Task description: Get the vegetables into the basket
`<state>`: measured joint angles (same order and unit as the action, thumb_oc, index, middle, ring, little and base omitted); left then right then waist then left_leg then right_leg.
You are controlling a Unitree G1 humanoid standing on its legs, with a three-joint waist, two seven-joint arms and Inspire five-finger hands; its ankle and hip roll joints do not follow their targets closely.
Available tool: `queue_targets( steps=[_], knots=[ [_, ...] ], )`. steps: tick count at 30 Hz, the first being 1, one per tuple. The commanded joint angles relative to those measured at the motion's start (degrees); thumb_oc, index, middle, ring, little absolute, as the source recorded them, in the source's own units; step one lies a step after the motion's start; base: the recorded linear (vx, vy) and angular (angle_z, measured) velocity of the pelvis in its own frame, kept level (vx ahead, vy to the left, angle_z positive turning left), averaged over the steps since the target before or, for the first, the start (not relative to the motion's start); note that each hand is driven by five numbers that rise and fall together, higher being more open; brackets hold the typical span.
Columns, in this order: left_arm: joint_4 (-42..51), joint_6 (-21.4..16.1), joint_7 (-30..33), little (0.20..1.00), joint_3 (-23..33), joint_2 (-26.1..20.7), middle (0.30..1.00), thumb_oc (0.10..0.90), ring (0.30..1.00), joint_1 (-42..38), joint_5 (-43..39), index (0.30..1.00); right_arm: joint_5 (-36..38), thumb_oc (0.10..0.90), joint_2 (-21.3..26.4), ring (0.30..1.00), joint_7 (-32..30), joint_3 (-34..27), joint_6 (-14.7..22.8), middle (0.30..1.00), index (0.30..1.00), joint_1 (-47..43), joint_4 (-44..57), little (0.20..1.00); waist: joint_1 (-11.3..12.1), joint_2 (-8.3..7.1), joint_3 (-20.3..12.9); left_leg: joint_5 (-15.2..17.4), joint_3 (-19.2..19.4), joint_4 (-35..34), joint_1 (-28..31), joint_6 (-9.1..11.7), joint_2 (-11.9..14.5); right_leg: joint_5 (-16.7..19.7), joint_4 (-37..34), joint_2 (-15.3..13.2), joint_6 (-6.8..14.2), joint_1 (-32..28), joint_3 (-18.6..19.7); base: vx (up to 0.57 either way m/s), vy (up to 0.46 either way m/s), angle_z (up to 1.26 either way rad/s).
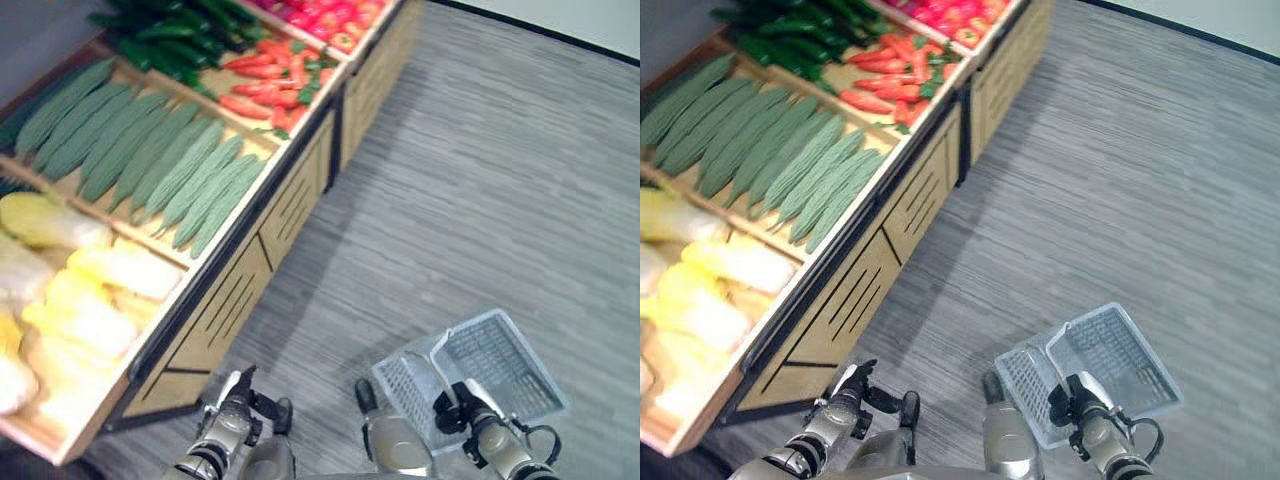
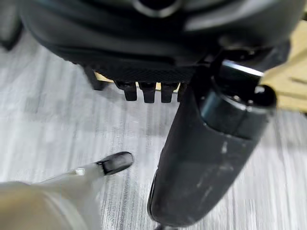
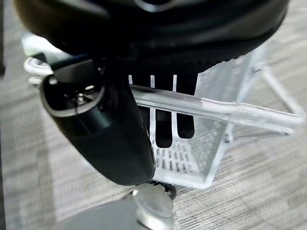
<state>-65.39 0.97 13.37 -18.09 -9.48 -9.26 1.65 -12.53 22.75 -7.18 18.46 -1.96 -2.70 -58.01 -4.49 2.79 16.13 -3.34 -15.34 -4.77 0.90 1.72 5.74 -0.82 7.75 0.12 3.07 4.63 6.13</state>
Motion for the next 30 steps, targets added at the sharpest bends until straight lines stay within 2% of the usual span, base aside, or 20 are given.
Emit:
queue_targets(
  steps=[1,4,7,8,10,12,13,14,15,16,17,18,19,20,22,25,30],
  knots=[
    [0.06,-0.65,0.26,1.000,-0.25,-1.82,1.000,0.900,1.000,-0.27,-0.40,1.000,1.62,0.400,2.10,0.300,-1.41,-0.52,1.47,0.300,0.300,0.36,2.59,0.300,0.98,-5.08,-3.28,5.62,2.57,2.54,6.11,3.70,-3.52,3.45,-0.97,-5.18,6.81,5.85,3.31,0.07,-0.212,0.74],
    [0.40,-0.74,0.23,1.000,-0.27,-1.77,1.000,0.900,1.000,-0.13,-0.77,1.000,1.85,0.400,2.21,0.300,-1.35,-0.39,1.67,0.300,0.300,0.21,2.14,0.300,1.44,-5.05,-3.16,5.13,1.94,4.63,4.52,4.36,-3.56,2.46,-0.84,-4.84,5.93,4.87,1.69,0.05,-0.190,0.73],
    [0.95,-0.70,0.52,1.000,-0.23,-1.43,1.000,0.900,1.000,-0.18,-1.70,1.000,2.33,0.400,2.28,0.300,-1.44,-0.13,1.87,0.300,0.300,0.16,1.58,0.300,2.46,-5.01,-2.59,3.49,1.45,7.02,2.40,5.14,-3.57,1.11,-0.81,-4.59,4.79,2.97,-0.84,0.02,-0.225,0.61],
    [1.88,-0.90,0.66,1.000,-0.33,-1.48,1.000,0.900,1.000,-0.28,-2.54,1.000,2.65,0.400,2.26,0.300,-1.54,0.26,1.96,0.300,0.300,-0.08,0.77,0.300,3.37,-4.84,-2.03,1.87,1.75,8.58,1.01,5.61,-3.15,0.02,-0.61,-4.35,3.93,1.79,-2.51,0.02,-0.230,0.76],
    [1.97,-0.75,0.60,1.000,-0.47,-1.44,1.000,0.900,1.000,-0.37,-2.58,1.000,2.85,0.400,2.19,0.300,-1.47,0.42,1.99,0.300,0.300,-0.17,0.65,0.300,3.53,-4.89,-1.76,1.32,1.83,9.19,0.33,5.72,-2.92,-0.62,-0.39,-4.33,3.62,1.15,-3.53,0.01,-0.212,0.95],
    [2.98,-0.68,0.46,1.000,-1.17,-1.28,1.000,0.900,1.000,-0.63,-2.34,1.000,2.97,0.400,2.19,0.300,-1.52,0.44,1.95,0.300,0.300,0.14,-0.12,0.300,3.60,-4.86,-1.39,-0.54,5.95,8.72,-1.32,5.59,-1.15,-1.72,-0.58,-4.54,2.87,-0.38,-6.09,0.00,-0.198,0.77],
    [3.01,-0.65,0.46,1.000,-1.18,-1.28,1.000,0.900,1.000,-0.61,-2.34,1.000,2.97,0.400,2.18,0.300,-1.53,0.44,1.98,0.300,0.300,0.13,-0.16,0.300,3.51,-4.85,-1.35,-0.50,5.86,8.74,-1.27,5.60,-1.16,-1.80,-0.57,-4.56,2.86,-0.48,-6.19,-0.04,-0.152,0.67],
    [4.08,-0.55,0.24,1.000,-1.99,-1.13,1.000,0.900,1.000,-1.11,-1.85,1.000,2.91,0.400,2.53,0.300,-1.42,0.38,1.87,0.300,0.300,0.35,-0.30,0.300,2.78,-4.82,-0.99,-1.36,13.60,7.68,-1.94,5.30,1.04,-2.66,-0.63,-5.57,2.95,-1.97,-9.13,-0.08,-0.128,0.99],
    [4.41,-0.48,0.16,1.000,-2.29,-0.96,1.000,0.900,1.000,-1.32,-1.52,1.000,2.98,0.400,2.57,0.300,-1.31,0.23,1.77,0.300,0.300,0.31,-0.81,0.300,2.47,-4.65,-1.25,-2.14,17.25,7.62,-2.37,5.43,2.15,-2.32,-1.09,-6.10,3.06,-2.21,-10.76,-0.12,-0.155,1.23],
    [4.80,-0.46,0.04,1.000,-2.77,-0.91,1.000,0.900,1.000,-1.39,-1.04,1.000,2.96,0.400,2.51,0.300,-1.39,0.27,1.61,0.300,0.300,0.27,-1.56,0.300,2.20,-4.54,-1.33,-2.56,20.39,7.88,-2.23,5.78,3.04,-2.13,-1.29,-6.72,3.08,-2.61,-12.42,-0.08,-0.058,1.74],
    [4.84,-0.43,0.04,1.000,-2.76,-0.92,1.000,0.900,1.000,-1.36,-1.03,1.000,2.97,0.400,2.48,0.300,-1.41,0.30,1.66,0.300,0.300,0.23,-1.65,0.300,2.08,-4.53,-1.22,-2.48,20.27,7.96,-2.15,5.82,3.06,-2.18,-1.33,-6.70,3.08,-2.82,-12.55,-0.13,-0.036,1.63],
    [5.04,-0.30,-0.28,1.000,-3.05,-0.81,1.000,0.900,1.000,-1.51,-0.68,1.000,3.15,0.400,2.50,0.300,-1.44,-0.32,1.56,0.300,0.300,0.51,-1.58,0.300,1.10,-4.47,-1.74,-3.52,26.93,8.40,-1.40,6.40,5.01,-1.61,-1.55,-7.87,3.22,-3.03,-16.03,-0.09,-0.010,1.56],
    [5.09,-0.27,-0.29,1.000,-3.05,-0.81,1.000,0.900,1.000,-1.46,-0.68,1.000,3.15,0.400,2.51,0.300,-1.45,-0.31,1.57,0.300,0.300,0.54,-1.59,0.300,1.03,-4.44,-1.67,-3.45,26.86,8.42,-1.29,6.45,5.05,-1.68,-1.57,-7.84,3.22,-3.21,-16.12,-0.18,-0.015,1.23],
    [4.99,-0.02,-0.78,1.000,-3.13,-0.62,1.000,0.900,1.000,-1.52,-0.29,1.000,3.53,0.400,1.96,0.300,-1.36,-0.79,1.39,0.300,0.300,0.89,-1.88,0.300,0.40,-4.30,-2.40,-3.61,31.26,8.70,-0.11,7.09,5.93,-1.11,-2.36,-8.60,3.31,-3.51,-19.26,-0.15,-0.021,1.08],
    [4.69,-0.02,-1.13,1.000,-3.03,-0.40,1.000,0.900,1.000,-2.25,-0.06,1.000,4.24,0.400,1.56,0.300,-1.55,-1.72,1.42,0.300,0.300,1.12,-2.07,0.300,-0.63,-4.08,-3.30,-3.20,36.16,10.04,1.53,7.51,6.54,-0.57,-3.03,-9.34,3.15,-3.45,-23.04,-0.18,-0.026,0.92],
    [3.51,0.33,-1.90,1.000,-3.00,-0.09,1.000,0.900,1.000,-2.32,0.64,1.000,4.72,0.400,0.69,0.300,-1.69,-2.15,1.11,0.300,0.300,1.36,-3.78,0.300,-1.20,-3.40,-4.61,-2.09,38.21,6.13,2.39,7.60,5.87,0.49,-4.03,-10.02,3.96,-4.03,-26.61,-0.02,0.040,1.33],
    [2.02,0.52,-2.30,1.000,-2.06,-0.31,1.000,0.900,1.000,-1.54,1.19,1.000,4.42,0.400,-0.40,0.300,-1.40,-1.82,0.89,0.300,0.300,0.30,-5.24,0.300,0.01,-4.39,-5.35,-0.19,37.46,6.60,2.65,6.64,4.67,1.81,-5.00,-10.93,4.97,-5.20,-25.53,0.07,0.083,0.49]
  ],
)
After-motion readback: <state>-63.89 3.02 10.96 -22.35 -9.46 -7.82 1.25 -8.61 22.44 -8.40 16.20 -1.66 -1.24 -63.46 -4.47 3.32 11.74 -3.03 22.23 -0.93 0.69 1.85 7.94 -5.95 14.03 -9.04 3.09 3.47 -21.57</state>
